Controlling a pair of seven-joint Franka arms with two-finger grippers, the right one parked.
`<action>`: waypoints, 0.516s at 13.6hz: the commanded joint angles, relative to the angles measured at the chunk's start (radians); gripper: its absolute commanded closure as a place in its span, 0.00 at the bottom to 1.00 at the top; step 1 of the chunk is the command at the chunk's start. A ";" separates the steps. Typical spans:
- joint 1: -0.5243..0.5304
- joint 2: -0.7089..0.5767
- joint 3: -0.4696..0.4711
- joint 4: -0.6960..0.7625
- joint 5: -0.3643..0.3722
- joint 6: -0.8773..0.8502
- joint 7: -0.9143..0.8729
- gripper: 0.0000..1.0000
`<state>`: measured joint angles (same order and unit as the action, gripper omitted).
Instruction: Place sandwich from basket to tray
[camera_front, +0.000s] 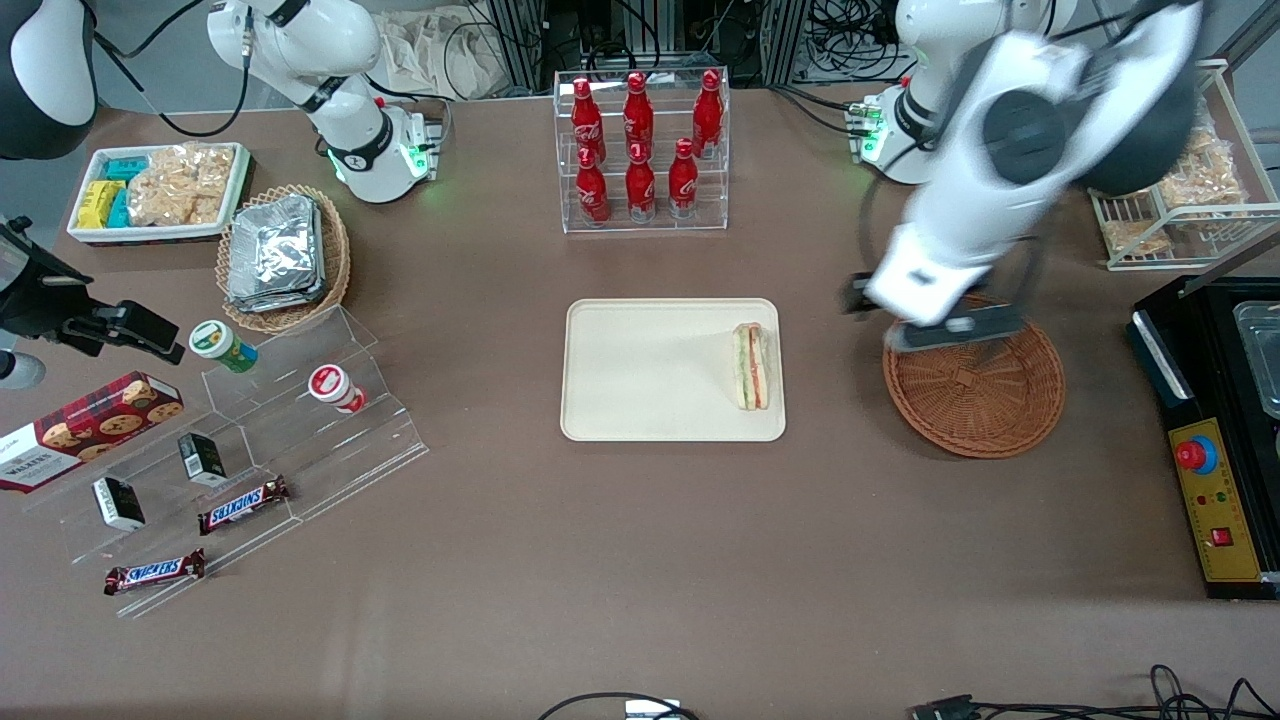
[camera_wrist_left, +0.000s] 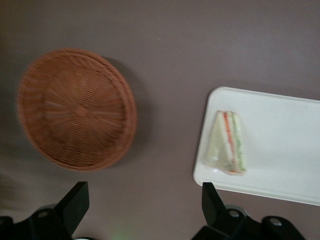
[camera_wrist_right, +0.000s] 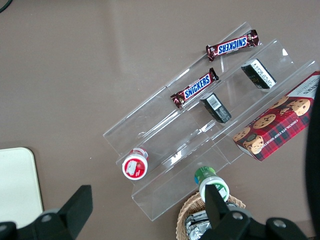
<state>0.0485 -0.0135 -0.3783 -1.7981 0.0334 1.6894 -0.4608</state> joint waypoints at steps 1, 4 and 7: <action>-0.021 -0.127 0.174 -0.095 -0.032 -0.010 0.163 0.00; -0.021 -0.177 0.286 -0.130 -0.030 -0.008 0.211 0.00; -0.019 -0.174 0.352 -0.092 -0.032 -0.026 0.342 0.00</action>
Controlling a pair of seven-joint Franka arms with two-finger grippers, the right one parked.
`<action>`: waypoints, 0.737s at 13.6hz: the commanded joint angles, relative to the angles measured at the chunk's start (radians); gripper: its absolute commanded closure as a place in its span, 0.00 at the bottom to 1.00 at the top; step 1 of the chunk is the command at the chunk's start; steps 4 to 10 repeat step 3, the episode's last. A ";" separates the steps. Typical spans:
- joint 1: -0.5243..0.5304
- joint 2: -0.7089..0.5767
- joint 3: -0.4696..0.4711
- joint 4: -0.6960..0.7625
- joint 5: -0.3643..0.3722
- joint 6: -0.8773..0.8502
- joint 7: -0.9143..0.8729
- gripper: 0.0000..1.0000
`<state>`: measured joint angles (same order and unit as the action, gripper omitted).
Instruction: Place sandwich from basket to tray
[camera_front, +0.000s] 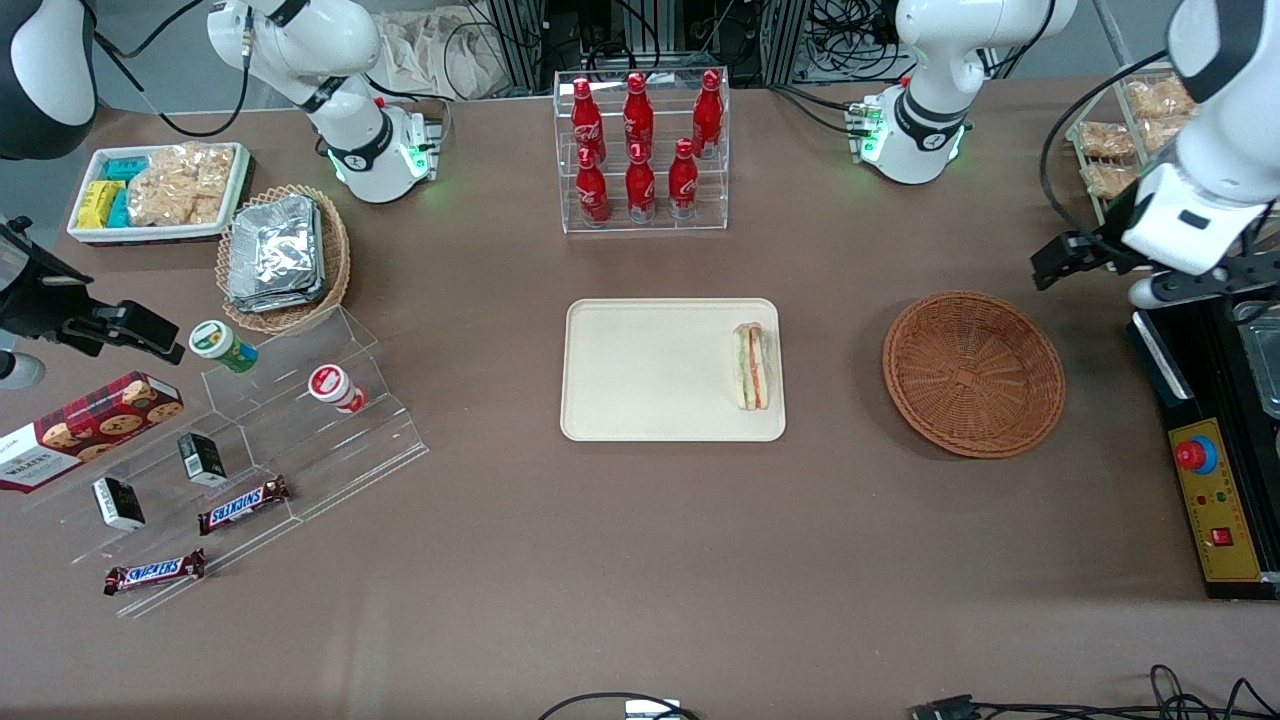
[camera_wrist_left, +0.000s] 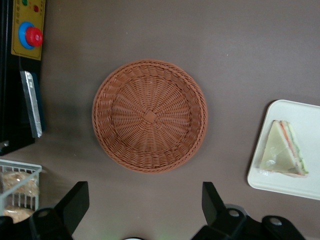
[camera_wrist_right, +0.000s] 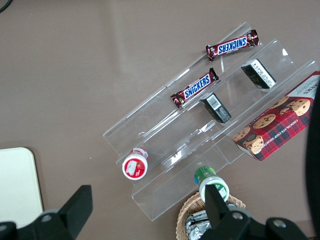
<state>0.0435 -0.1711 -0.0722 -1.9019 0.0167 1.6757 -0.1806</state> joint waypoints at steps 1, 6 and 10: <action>-0.014 -0.014 0.052 0.027 -0.018 -0.020 0.072 0.00; -0.013 -0.004 0.054 0.052 -0.015 -0.027 0.078 0.00; -0.013 -0.004 0.054 0.052 -0.015 -0.027 0.078 0.00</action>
